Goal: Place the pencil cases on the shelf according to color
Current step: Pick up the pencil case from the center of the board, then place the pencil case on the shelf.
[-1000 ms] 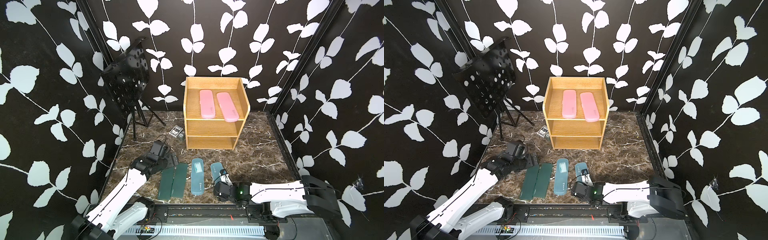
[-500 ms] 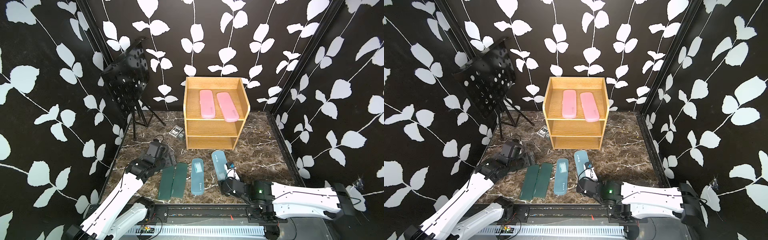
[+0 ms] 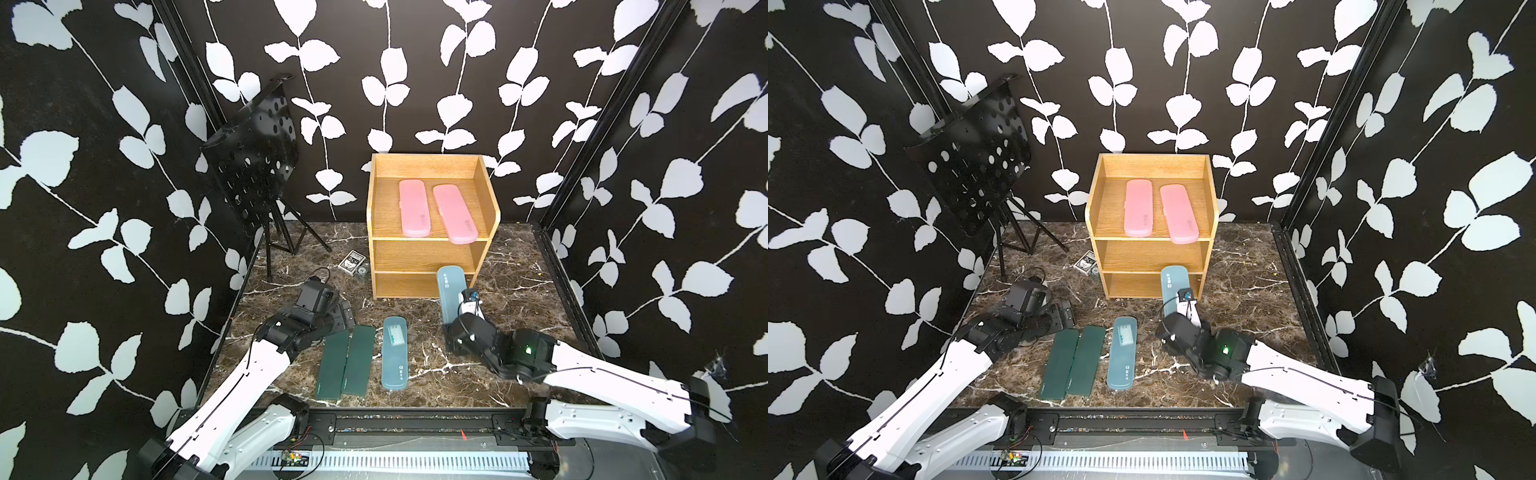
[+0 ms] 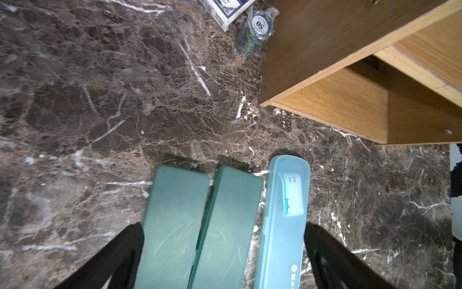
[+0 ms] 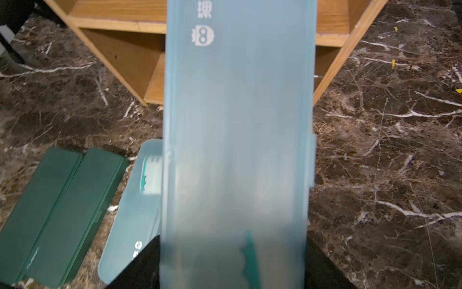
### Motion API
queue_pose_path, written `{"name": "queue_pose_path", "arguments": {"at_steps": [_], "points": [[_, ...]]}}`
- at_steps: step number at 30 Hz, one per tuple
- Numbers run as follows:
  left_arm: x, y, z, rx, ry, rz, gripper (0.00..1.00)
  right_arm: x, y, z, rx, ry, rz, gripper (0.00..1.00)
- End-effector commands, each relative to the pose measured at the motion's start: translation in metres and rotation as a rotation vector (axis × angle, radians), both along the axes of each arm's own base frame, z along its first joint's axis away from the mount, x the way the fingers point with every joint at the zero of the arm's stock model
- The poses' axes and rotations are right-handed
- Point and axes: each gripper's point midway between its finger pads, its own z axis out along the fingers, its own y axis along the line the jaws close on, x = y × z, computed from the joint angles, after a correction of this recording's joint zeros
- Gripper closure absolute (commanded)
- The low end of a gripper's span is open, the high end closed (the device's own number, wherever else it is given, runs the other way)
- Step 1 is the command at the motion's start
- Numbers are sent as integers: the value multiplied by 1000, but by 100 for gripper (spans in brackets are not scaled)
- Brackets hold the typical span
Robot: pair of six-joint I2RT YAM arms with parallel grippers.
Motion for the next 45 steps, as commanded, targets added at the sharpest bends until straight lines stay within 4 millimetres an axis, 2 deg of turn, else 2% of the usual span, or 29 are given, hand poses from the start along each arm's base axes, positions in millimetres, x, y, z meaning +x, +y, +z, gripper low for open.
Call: {"name": "queue_pose_path", "arguments": {"at_steps": [1, 6, 10, 14, 15, 19, 22, 28, 33, 35, 45], "points": [[13, -12, 11, -35, -40, -20, 1, 34, 19, 19, 37, -27, 53, 40], [21, -23, 6, -54, -24, -40, 1, 80, 35, 10, -25, 22, 69, 40], [25, -38, 6, -103, -27, -91, 1, 112, 41, 10, -56, 21, 50, 39], [24, -45, 5, -114, -13, -136, 1, 123, 44, 6, -41, 36, 41, 34], [23, -45, 4, -113, -10, -138, 1, 129, 48, 18, -17, 16, 37, 32], [21, -45, 6, -119, -17, -146, 1, 135, 46, 24, -5, 10, 13, 28], [20, -50, 10, -142, -18, -163, 1, 134, 50, 31, 25, -3, 20, 16], [21, -50, 11, -140, -26, -166, 1, 128, 42, 45, 52, -15, -2, 6], [19, -47, 13, -130, -36, -162, 1, 114, 38, 52, 110, -8, 5, 3], [20, -45, 13, -122, -43, -156, 1, 105, 37, 44, 131, 17, 9, 3], [18, -40, 18, -89, -48, -161, 1, 72, 32, 35, 150, 44, 37, 1]]}}
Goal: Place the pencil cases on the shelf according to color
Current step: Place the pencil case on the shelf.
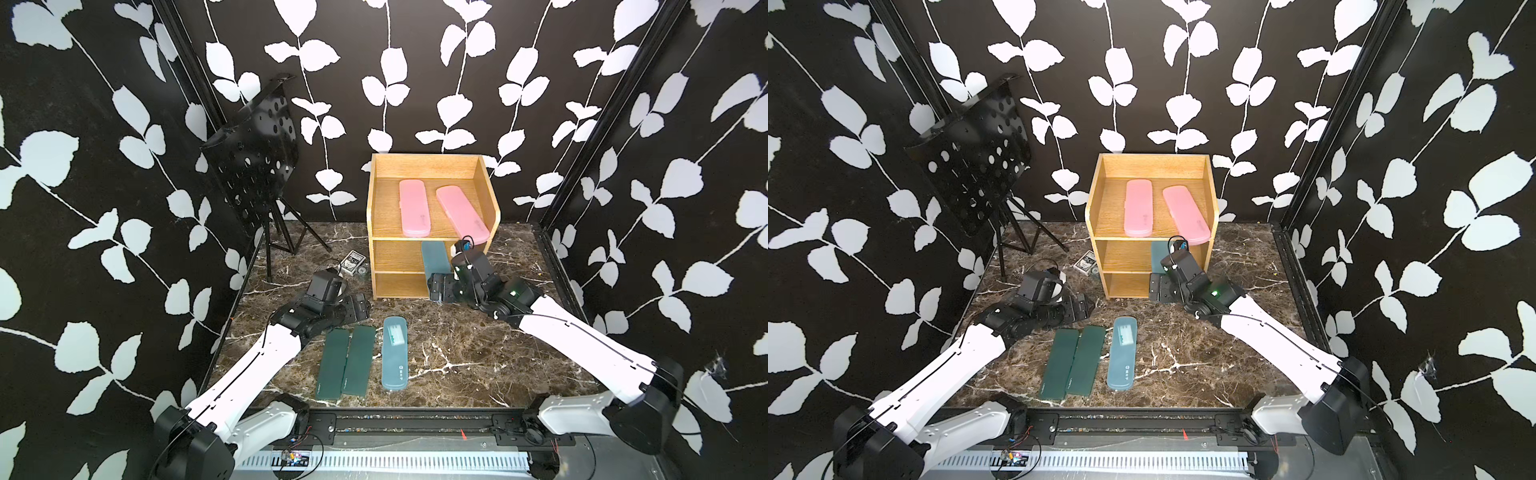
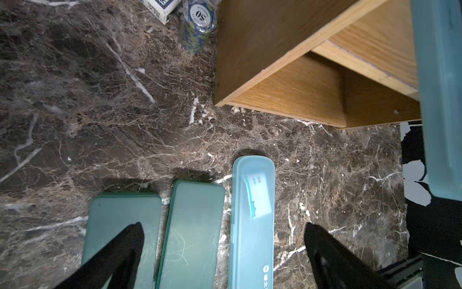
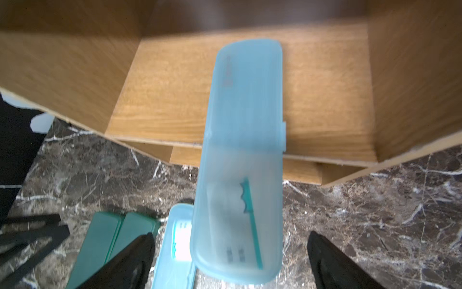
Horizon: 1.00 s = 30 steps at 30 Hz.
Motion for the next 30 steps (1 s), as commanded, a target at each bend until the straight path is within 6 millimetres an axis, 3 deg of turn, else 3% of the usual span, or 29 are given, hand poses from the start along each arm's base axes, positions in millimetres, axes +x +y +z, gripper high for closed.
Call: {"name": "queue_pose_path", "arguments": {"at_steps": [1, 7, 11, 14, 15, 16, 18, 23, 30], "points": [[-2, 4, 14, 13, -43, -7, 1, -11, -1, -10, 2, 25, 4, 1], [-7, 10, 11, 25, -49, 4, 1, -29, -6, -12, -34, 19, 6, 2], [-9, 13, 9, 44, -56, -1, 1, -44, -15, -14, -38, 26, -8, 11], [-9, 14, 8, 61, -61, -10, 1, -57, -16, -22, -23, 31, -6, 29], [-9, 16, 8, 69, -64, -8, 1, -60, -14, -28, -8, 34, -5, 42], [-9, 18, 9, 78, -63, -4, 1, -61, -9, -33, 28, 35, -9, 52], [-10, 20, 9, 86, -64, 5, 1, -61, 5, -46, 96, 59, -1, 62], [-15, 23, 6, 69, -63, 28, 1, -42, 22, -63, 87, 53, -27, 67], [-22, 29, 2, 87, -47, 31, 1, 14, 26, -41, 126, -37, -106, 68]]}}
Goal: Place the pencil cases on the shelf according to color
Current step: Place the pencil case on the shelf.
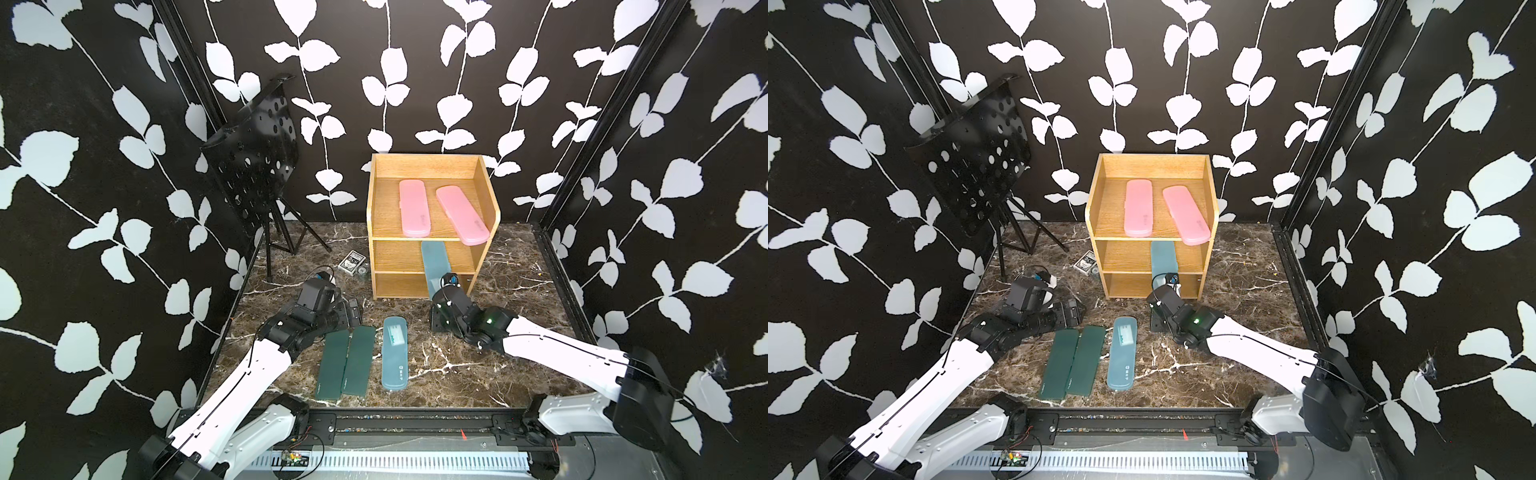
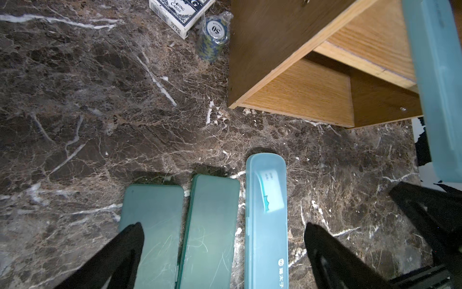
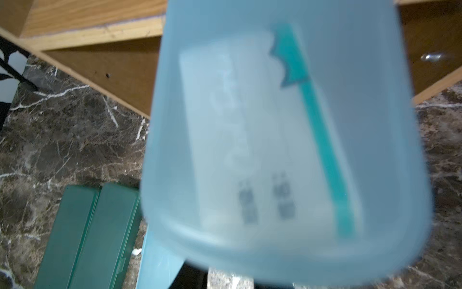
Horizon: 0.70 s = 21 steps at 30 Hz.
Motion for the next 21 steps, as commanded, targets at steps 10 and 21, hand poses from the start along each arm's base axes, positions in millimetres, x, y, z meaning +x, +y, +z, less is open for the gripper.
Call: {"name": "queue_pose_path", "arguments": {"at_steps": [10, 21], "points": [[-7, 5, -2, 7, 0, 12, 1, 72, 23, 47, 181, -138, -33, 69], [-13, 2, -17, -20, 49, 13, 1, 17, 15, 16, 280, 2, 18, 54]]}}
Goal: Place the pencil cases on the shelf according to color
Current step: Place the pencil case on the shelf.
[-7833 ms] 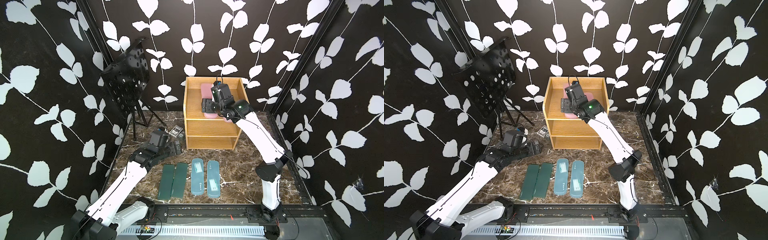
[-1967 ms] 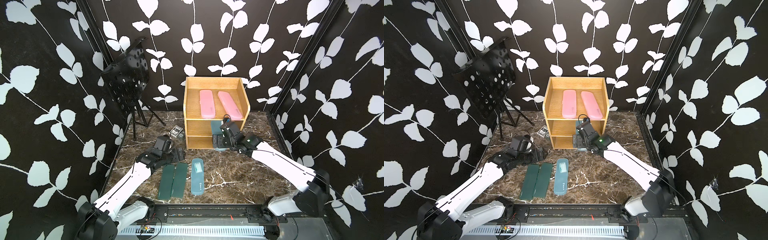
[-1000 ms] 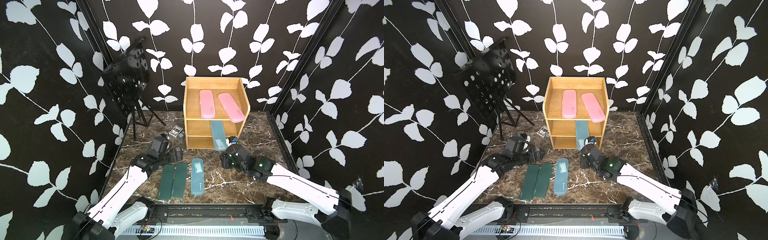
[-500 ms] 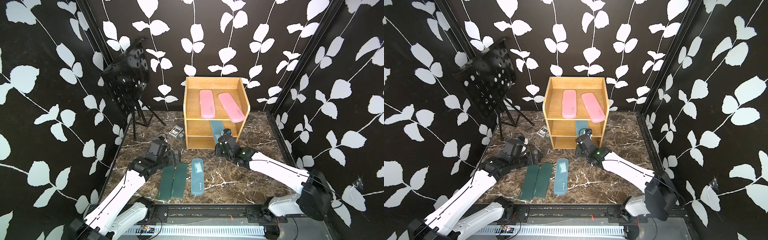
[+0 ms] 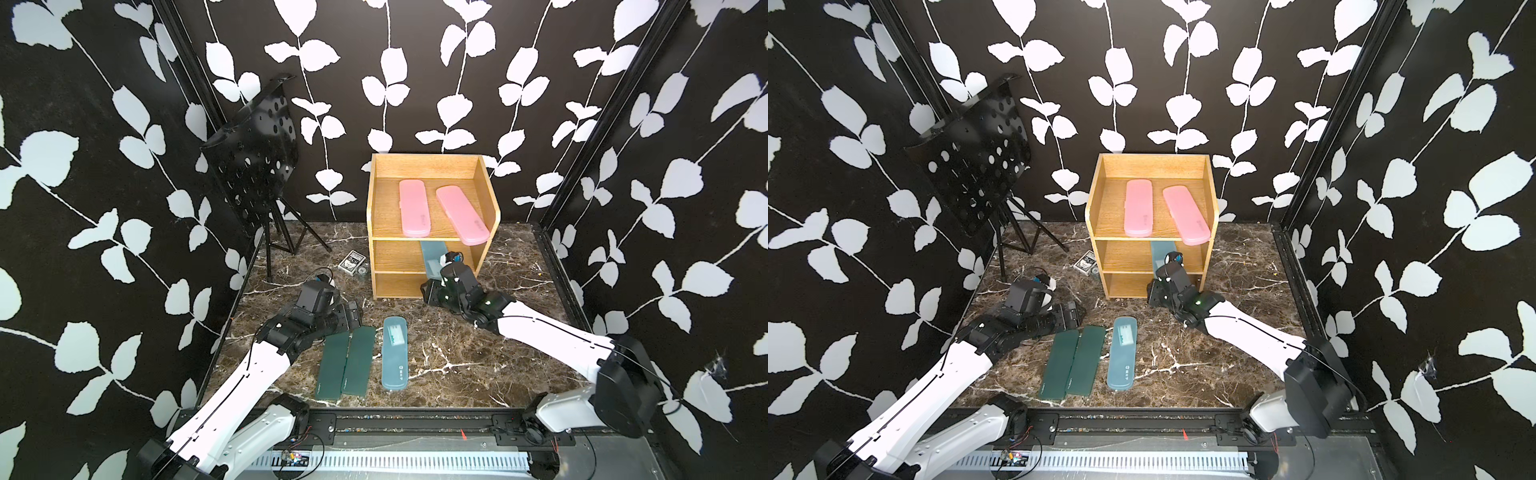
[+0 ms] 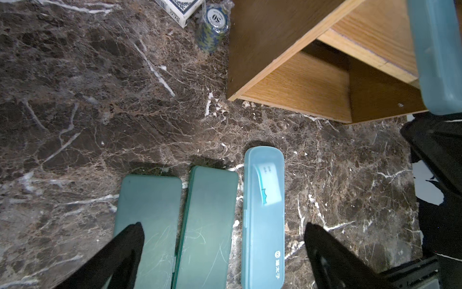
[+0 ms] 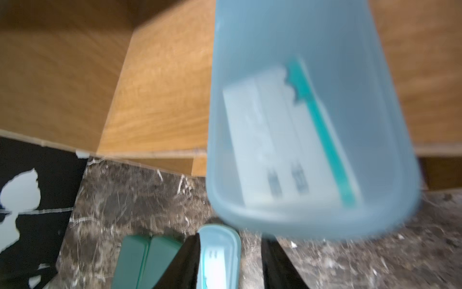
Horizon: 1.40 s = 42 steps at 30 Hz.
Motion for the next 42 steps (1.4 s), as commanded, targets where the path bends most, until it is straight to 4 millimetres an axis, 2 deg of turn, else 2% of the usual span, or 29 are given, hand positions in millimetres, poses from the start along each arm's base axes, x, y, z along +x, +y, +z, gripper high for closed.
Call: {"name": "queue_pose_path", "arguments": {"at_steps": [1, 5, 9, 10, 14, 21, 25, 29, 32, 34, 37, 39, 42], "points": [[-6, 4, -11, 8, 14, 13, 1, -27, -7, -10, 27, 32, 15, 53], [-5, 2, -12, 13, 14, -2, 1, -41, -27, -18, -11, 26, -24, 58], [-2, -1, -15, 27, 31, -20, 1, -35, -43, -18, -52, -14, -90, 68], [-2, -2, -15, 27, 36, -23, 1, -31, -42, -15, -56, -28, -87, 72], [-1, -5, -19, 22, 52, -31, 1, -10, -32, -10, -83, -17, -60, 76], [-5, -2, -29, 32, 76, -20, 1, 31, -10, 2, -66, -29, -39, 77], [-9, -3, -37, 34, 106, -29, 1, 35, -3, 3, -53, -20, -22, 72], [-8, -5, -45, 32, 118, -33, 1, 10, -1, -18, -36, 82, 25, 55], [-7, -3, -47, 32, 110, -15, 1, -20, -10, -35, -54, 117, 12, 31], [-3, -4, -49, 18, 91, -4, 1, -41, -11, -45, -57, 134, 0, 20], [1, -6, -52, 4, 85, 5, 1, -72, -1, -61, -98, 151, 16, 10], [3, -6, -55, 24, 101, 2, 1, -91, 13, -71, -131, 162, 47, 5], [5, -2, -56, 61, 127, 13, 1, -110, 32, -87, -171, 185, 69, 1]]}}
